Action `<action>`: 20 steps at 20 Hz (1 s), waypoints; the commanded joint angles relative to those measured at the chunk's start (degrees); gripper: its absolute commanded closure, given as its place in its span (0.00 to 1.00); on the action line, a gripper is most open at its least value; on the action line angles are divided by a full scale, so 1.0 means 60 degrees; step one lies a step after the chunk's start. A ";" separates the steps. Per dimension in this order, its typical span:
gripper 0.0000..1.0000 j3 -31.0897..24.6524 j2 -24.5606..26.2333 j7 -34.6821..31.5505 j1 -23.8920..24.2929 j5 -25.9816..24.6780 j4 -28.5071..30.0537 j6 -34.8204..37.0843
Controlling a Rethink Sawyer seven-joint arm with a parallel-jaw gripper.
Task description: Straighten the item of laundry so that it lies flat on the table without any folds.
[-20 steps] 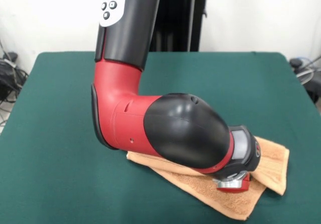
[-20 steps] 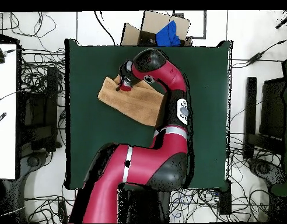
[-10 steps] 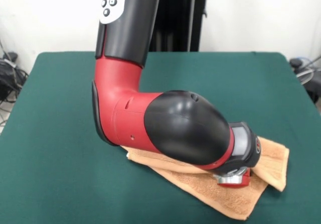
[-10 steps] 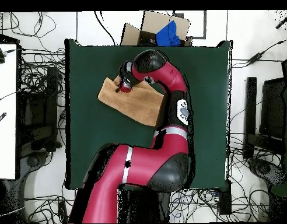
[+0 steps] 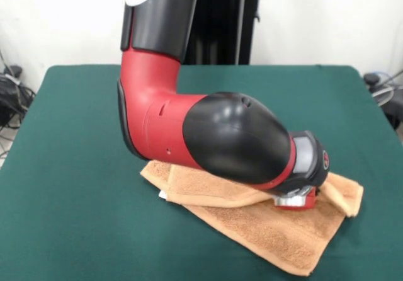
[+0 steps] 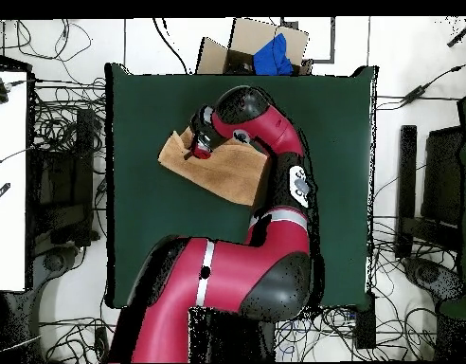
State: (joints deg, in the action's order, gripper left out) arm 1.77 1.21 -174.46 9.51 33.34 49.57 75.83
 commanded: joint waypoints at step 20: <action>1.00 -0.2064 -0.2727 0.1155 0.0230 0.0351 0.7455 -0.4502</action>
State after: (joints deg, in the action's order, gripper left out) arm -3.70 -11.03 -174.46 10.57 34.04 76.58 56.79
